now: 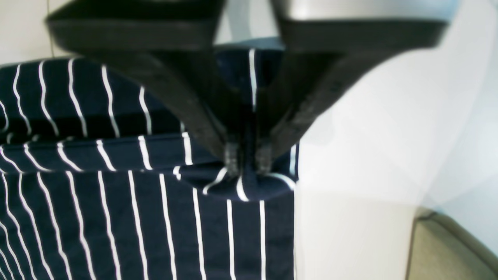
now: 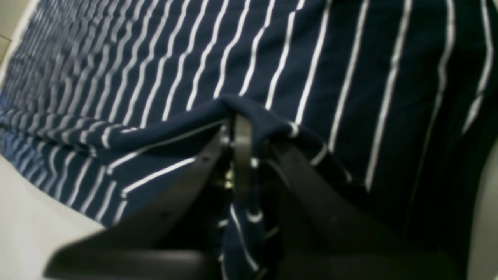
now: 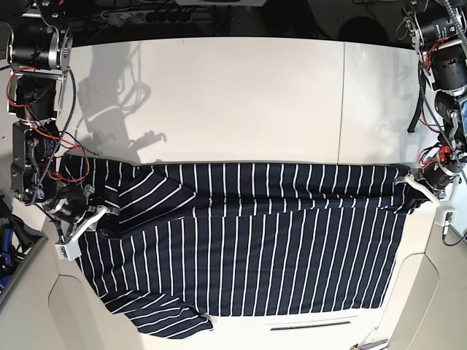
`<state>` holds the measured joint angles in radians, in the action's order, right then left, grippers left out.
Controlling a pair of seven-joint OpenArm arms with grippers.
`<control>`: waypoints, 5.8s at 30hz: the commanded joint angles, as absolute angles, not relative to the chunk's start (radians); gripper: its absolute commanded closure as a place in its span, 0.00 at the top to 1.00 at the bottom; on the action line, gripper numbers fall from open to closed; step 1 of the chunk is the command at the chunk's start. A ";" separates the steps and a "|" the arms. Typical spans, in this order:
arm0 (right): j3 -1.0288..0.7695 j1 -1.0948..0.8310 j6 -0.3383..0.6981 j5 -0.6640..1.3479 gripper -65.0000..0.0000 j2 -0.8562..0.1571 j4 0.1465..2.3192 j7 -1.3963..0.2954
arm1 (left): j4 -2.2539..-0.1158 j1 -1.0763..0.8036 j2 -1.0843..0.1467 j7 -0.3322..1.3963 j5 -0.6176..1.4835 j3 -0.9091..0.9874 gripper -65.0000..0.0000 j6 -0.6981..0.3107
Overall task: Fold the T-shirt properly
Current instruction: 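Lift the shoulder corners with both grippers and pull them back, then lower the held shoulders with both grippers, dragging the shirt along, then pull the shirt back with both grippers and release the shoulders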
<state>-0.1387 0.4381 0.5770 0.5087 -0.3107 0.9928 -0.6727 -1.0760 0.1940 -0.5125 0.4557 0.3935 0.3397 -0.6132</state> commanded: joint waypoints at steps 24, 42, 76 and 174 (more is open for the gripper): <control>-0.624 0.299 0.583 0.585 0.52 -0.311 1.095 -0.787 | -1.090 0.196 -0.535 0.540 0.642 0.525 0.47 -0.698; -0.683 0.159 0.583 0.686 0.52 -0.342 1.093 -0.785 | -1.090 0.080 -0.526 0.532 0.670 0.526 0.68 -0.673; -0.482 0.157 0.584 0.707 0.05 -0.229 1.090 -0.720 | -1.089 0.106 -0.435 0.408 0.466 0.382 0.32 -0.486; -0.669 -0.374 0.598 0.919 0.00 -0.349 1.615 -1.124 | -1.757 -0.551 -0.413 0.872 0.923 0.728 0.10 -0.698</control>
<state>-0.6582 -0.3740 0.5953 0.9081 -0.3302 1.5990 -1.1412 -1.7412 -0.5507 -0.3981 0.8928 0.9089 0.7177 -0.6895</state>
